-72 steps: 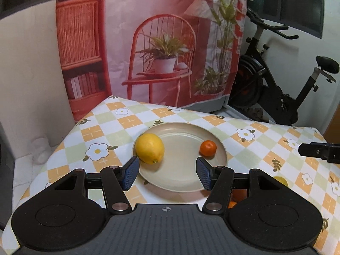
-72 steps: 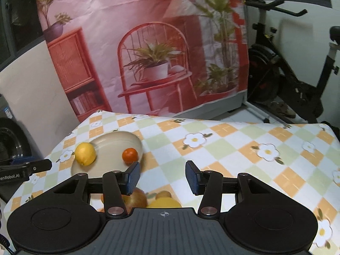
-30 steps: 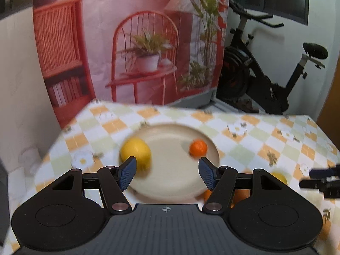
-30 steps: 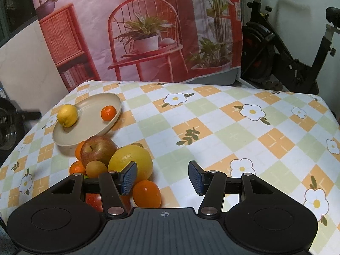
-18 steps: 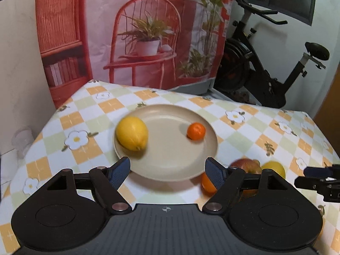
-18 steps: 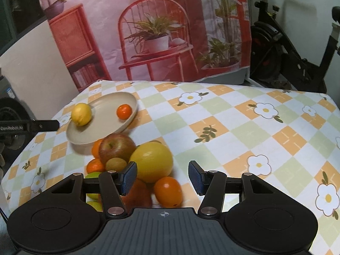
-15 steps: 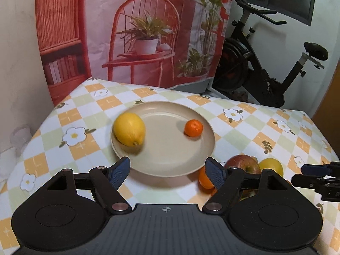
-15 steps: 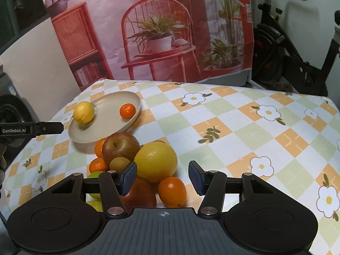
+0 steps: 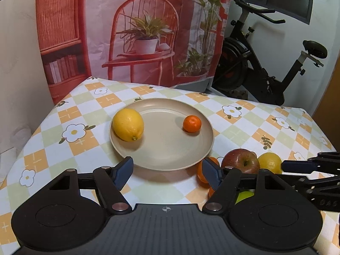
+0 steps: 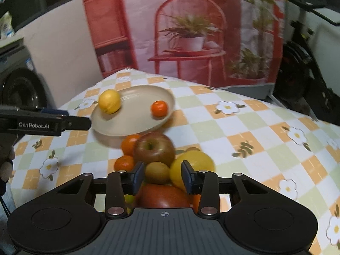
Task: Organize fruits
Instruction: 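Withdraw both open tools from the plate back to the fruit pile, then grasp a tangerine with left tool while right tool grasps the brown kiwi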
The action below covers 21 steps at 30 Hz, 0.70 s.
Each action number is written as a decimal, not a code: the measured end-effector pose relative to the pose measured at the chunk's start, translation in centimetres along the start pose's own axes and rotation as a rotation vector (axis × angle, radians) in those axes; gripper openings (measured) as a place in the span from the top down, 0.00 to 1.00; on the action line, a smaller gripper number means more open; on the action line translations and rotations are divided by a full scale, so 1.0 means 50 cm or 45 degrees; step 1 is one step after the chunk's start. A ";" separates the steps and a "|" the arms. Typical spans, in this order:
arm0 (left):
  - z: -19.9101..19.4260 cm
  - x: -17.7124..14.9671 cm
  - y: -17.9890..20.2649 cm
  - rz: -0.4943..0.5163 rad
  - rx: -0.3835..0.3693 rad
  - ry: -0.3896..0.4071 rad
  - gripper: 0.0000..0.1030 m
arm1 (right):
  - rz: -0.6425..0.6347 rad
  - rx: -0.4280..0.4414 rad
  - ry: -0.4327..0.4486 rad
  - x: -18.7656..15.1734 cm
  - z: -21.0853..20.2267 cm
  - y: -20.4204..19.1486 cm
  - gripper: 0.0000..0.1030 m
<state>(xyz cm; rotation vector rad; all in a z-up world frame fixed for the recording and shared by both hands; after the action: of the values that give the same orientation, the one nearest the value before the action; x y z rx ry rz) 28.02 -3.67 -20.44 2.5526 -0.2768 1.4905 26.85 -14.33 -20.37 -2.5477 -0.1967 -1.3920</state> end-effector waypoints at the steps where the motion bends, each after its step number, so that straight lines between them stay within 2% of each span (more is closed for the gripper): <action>1: 0.000 -0.001 -0.001 -0.003 0.000 -0.001 0.28 | -0.018 -0.001 -0.005 -0.001 0.005 -0.008 0.67; 11: 0.003 -0.013 -0.001 -0.030 -0.024 -0.019 0.30 | -0.130 -0.026 -0.058 -0.017 0.027 -0.030 0.72; 12: 0.003 -0.015 -0.001 -0.030 -0.028 -0.021 0.30 | -0.130 -0.028 -0.057 -0.017 0.027 -0.029 0.75; 16: 0.003 -0.019 0.004 -0.029 -0.050 -0.027 0.33 | -0.109 -0.008 -0.044 -0.017 0.024 -0.025 0.76; 21: 0.018 -0.034 0.019 -0.047 -0.101 -0.070 0.34 | -0.051 -0.002 0.027 0.003 0.004 -0.010 0.76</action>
<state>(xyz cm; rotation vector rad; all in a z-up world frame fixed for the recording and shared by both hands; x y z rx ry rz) 27.73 -4.68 -22.33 2.5249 -0.2883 1.3706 26.99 -13.80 -20.27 -2.5425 -0.2442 -1.4338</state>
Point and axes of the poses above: each gripper's, at about its wrist camera, not at the fingertips, and z roughly the way its jaws point, y to its right, x to its top, the point moved 9 cm from there along z, roughly the way its jaws point, and after that the axes turned 12 degrees about y, right-handed, at the moved point
